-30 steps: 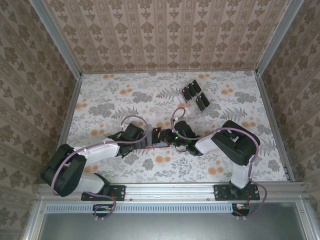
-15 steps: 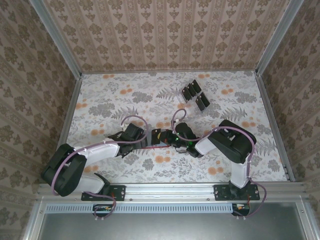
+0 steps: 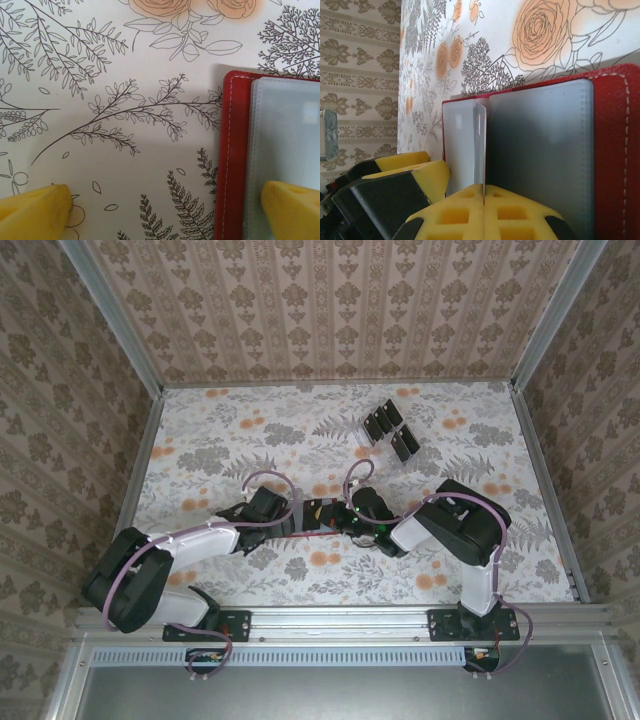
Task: Put the credit cards into the card holder
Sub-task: Insert the credit card into the card slot.
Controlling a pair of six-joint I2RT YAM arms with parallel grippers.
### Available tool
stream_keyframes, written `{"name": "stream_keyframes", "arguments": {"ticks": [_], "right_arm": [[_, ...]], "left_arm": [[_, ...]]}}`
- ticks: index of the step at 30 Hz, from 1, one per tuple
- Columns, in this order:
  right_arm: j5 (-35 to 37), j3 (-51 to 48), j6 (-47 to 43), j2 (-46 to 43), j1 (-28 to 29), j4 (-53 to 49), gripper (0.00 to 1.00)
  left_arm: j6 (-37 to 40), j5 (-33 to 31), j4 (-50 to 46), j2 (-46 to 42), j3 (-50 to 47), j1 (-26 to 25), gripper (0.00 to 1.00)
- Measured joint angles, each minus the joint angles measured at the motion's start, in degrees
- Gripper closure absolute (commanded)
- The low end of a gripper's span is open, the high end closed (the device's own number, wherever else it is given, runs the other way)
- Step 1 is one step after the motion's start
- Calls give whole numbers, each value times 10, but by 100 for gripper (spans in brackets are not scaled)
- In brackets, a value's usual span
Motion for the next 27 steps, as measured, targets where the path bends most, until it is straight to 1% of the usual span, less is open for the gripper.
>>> {"name": "stream_keyframes", "arguments": {"ticks": [11,27], "right_arm": [[-16,-4,11,9,0,5,100],[-46,35,15,39,0,7,100]], "left_arm": [[0,0,0,0,0,0,0],[0,-4,1,1,0,-3,0]]}}
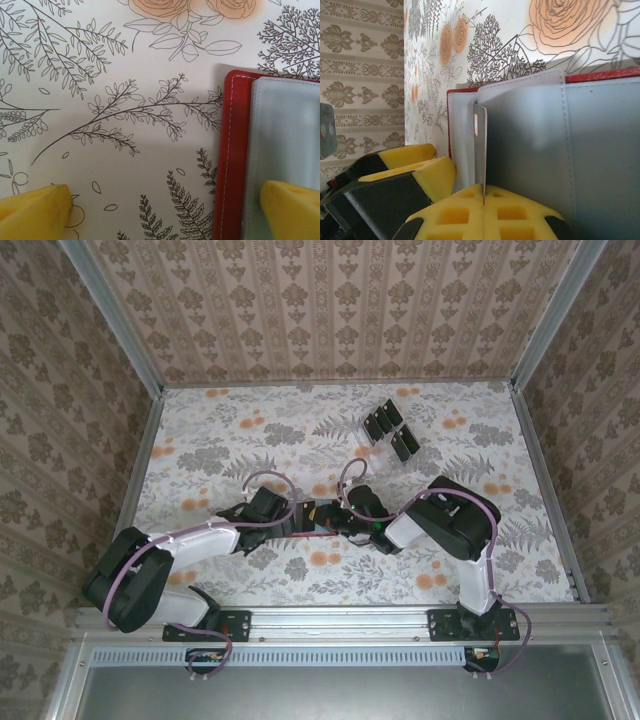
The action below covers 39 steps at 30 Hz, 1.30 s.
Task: Put the credit cards into the card holder
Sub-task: Insert the credit card into the card slot.
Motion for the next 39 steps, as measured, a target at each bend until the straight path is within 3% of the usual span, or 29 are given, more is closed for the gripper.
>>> {"name": "stream_keyframes", "arguments": {"ticks": [8,13,19,22,29,34,39], "right_arm": [[-10,32,0,9,2,-36,98],[-17,49,-11,-3,4,-75,67],[-16,81,-51,-42,5,-187,42],[-14,104,-74,-55,7,-254,39],[17,166,-145,-75,7,-434,44],[59,231,-206,-75,8,-559,67],[88,284,-250,-66,12,-629,81]], "left_arm": [[0,2,-2,-3,0,0,0],[0,2,-20,-14,0,1,0],[1,2,-51,-42,1,26,0],[3,2,-61,-56,3,41,0],[9,4,-73,-69,3,66,0],[14,6,-73,-59,3,76,0],[16,7,-71,-36,3,80,0]]}}
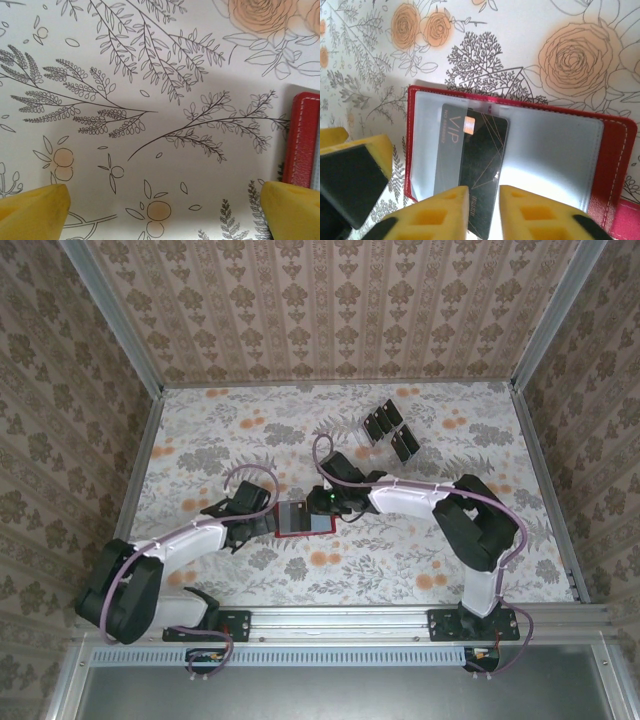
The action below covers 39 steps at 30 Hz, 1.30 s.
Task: Put the credit cards into the card holder
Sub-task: Insert the credit card into the card slot.
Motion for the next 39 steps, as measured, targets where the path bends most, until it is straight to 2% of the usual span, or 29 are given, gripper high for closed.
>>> {"name": "stream_keyframes", "arguments": {"ticks": [8,39], "right_arm": [[16,24,-26,45,7,-43,86],[5,111,-27,105,38,-62,87]], "left_arm": [[2,1,8,18,0,3,0],[2,-6,19,33,0,3,0]]}}
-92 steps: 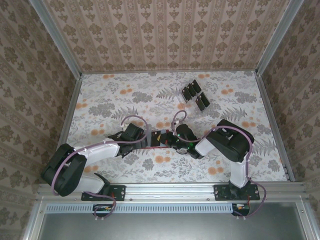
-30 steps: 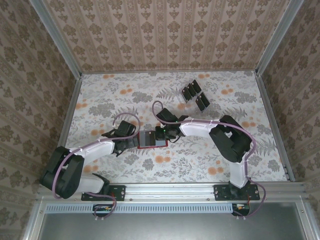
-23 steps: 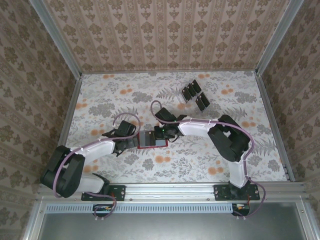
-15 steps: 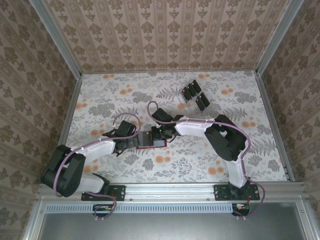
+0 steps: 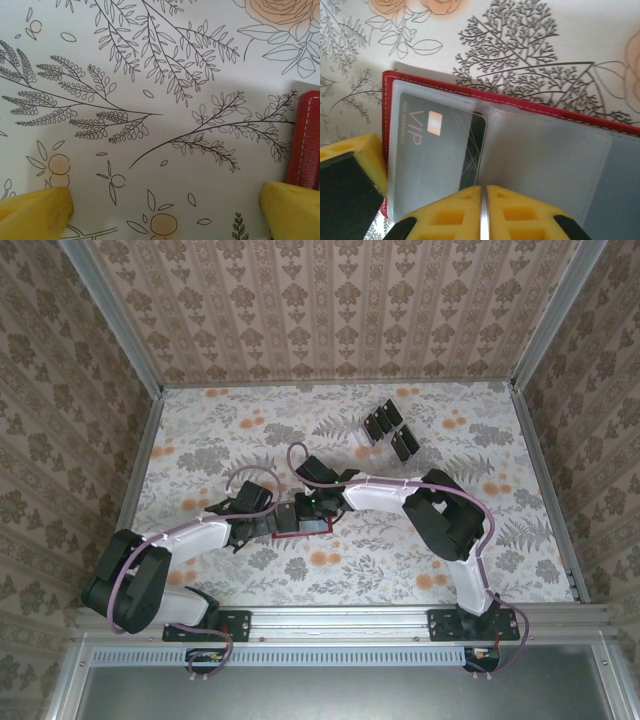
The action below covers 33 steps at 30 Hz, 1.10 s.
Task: Put the credit cards into the card holder
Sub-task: Insert the credit card into the card slot.
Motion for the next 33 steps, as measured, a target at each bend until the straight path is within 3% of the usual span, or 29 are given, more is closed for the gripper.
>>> {"name": "stream_keyframes", "arguments": {"ticks": [9,17,33], "right_arm": [[-7,13,2,13,10,0,86],[-8,-24,4,-18,7,23,59],[-7,-153,19,-95,-15,80,58]], "left_arm": [[0,-3,2,2,0,-3,0],[0,-5,1,-3,-1,-4,0],[0,35,-3,-54,-4,8,0]]}}
